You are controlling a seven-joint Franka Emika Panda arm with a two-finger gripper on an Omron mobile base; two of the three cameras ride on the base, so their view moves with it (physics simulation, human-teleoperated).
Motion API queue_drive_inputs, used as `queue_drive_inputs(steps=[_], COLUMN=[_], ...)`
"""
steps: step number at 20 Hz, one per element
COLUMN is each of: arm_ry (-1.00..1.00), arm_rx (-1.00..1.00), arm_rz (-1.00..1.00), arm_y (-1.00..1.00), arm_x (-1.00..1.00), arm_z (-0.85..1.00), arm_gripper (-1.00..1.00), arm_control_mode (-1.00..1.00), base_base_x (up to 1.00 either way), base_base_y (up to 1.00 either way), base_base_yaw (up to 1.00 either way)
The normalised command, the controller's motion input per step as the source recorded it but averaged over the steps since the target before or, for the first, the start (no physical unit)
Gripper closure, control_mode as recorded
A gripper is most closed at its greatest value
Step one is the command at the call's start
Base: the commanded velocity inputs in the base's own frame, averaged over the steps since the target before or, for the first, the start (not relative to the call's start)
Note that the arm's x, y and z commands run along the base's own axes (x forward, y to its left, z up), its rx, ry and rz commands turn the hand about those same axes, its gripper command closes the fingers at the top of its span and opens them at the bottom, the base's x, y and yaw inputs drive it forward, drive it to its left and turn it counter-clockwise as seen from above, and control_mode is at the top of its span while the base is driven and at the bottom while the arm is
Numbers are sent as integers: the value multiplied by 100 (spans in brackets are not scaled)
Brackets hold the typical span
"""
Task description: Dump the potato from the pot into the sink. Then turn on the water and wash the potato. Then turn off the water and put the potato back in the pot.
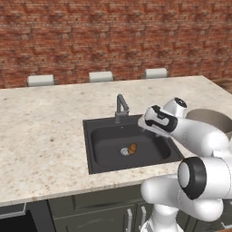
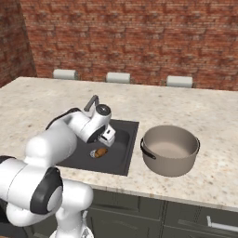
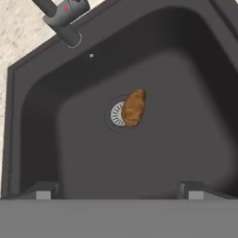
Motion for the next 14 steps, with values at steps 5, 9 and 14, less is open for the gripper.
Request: queue_drive_inputs(steps=[5, 9, 14], arm_ry=[0, 0, 0], arm_rx=[-4, -9, -9], arm_rz=[4, 1, 0], arm_y=[22, 20, 2], arm_x=[10, 7, 0], arm_z=[-36, -34, -36], arm_gripper=[-100, -100, -100], arm_control_mode=[-100, -100, -100], base_base_x=[0, 0, 0], base_base_y=[0, 0, 0], base_base_yaw=[0, 0, 0])
